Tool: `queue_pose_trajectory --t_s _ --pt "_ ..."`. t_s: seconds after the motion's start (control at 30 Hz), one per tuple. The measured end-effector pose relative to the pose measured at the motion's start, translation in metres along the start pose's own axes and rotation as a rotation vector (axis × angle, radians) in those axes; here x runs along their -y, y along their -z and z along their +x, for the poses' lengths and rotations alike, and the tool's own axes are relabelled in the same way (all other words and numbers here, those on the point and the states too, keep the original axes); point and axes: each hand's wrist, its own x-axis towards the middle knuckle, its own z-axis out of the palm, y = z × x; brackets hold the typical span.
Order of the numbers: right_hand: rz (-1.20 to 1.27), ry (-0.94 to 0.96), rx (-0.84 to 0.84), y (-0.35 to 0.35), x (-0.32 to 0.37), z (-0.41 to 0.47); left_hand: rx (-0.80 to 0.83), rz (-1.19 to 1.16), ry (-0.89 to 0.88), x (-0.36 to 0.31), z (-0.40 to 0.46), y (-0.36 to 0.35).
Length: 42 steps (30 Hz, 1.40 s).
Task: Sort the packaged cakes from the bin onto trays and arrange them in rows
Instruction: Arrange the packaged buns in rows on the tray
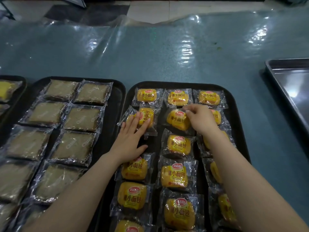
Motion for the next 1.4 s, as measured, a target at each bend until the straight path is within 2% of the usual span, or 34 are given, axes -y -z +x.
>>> queue_pose_trajectory --t_s 0.1,0.17,0.23,0.3,0.43,0.57,0.73,0.83,0.9,1.03,1.1,1.23,1.3,1.4 --pt "-0.147 0.016 -0.113 -0.005 0.001 0.004 -0.001 0.002 0.001 0.0 0.0 -0.001" --pt "-0.355 0.129 -0.267 -0.01 -0.001 0.0 -0.004 0.005 -0.001 0.001 0.0 -0.002" --pt "-0.417 0.27 -0.337 -0.018 -0.001 -0.007 -0.013 0.01 -0.005 0.001 0.0 -0.003" --pt "-0.443 0.325 -0.254 -0.031 -0.001 -0.016 -0.02 0.013 -0.006 0.002 0.0 -0.004" --pt "-0.563 0.277 0.022 -0.049 -0.012 -0.024 -0.04 0.014 -0.003 0.002 0.001 -0.006" --pt "-0.483 0.343 0.108 -0.045 -0.016 -0.023 -0.053 0.008 -0.009 0.003 0.001 -0.008" --pt "-0.548 0.263 0.322 -0.041 -0.026 -0.017 -0.088 -0.025 -0.02 0.003 0.0 -0.008" --pt "-0.547 0.234 0.375 -0.039 -0.023 -0.014 -0.184 -0.106 -0.008 -0.003 -0.002 -0.003" --pt "-0.502 0.236 0.331 -0.038 -0.017 -0.015 -0.265 -0.201 0.018 -0.008 -0.002 0.002" --pt "-0.437 0.298 0.101 -0.04 0.0 -0.022 -0.381 -0.285 0.047 -0.01 0.0 0.019" --pt "-0.431 0.351 0.065 -0.045 0.011 -0.022 -0.381 -0.327 0.039 -0.007 -0.007 0.024" --pt "-0.084 0.314 0.047 -0.058 0.035 -0.022 -0.321 -0.428 0.077 0.01 -0.028 0.034" --pt "-0.105 0.368 0.036 -0.069 0.042 -0.021 -0.312 -0.421 0.136 0.016 -0.037 0.038" --pt "-0.23 0.377 0.042 -0.087 0.049 -0.012 -0.396 -0.422 0.169 0.007 -0.044 0.041"
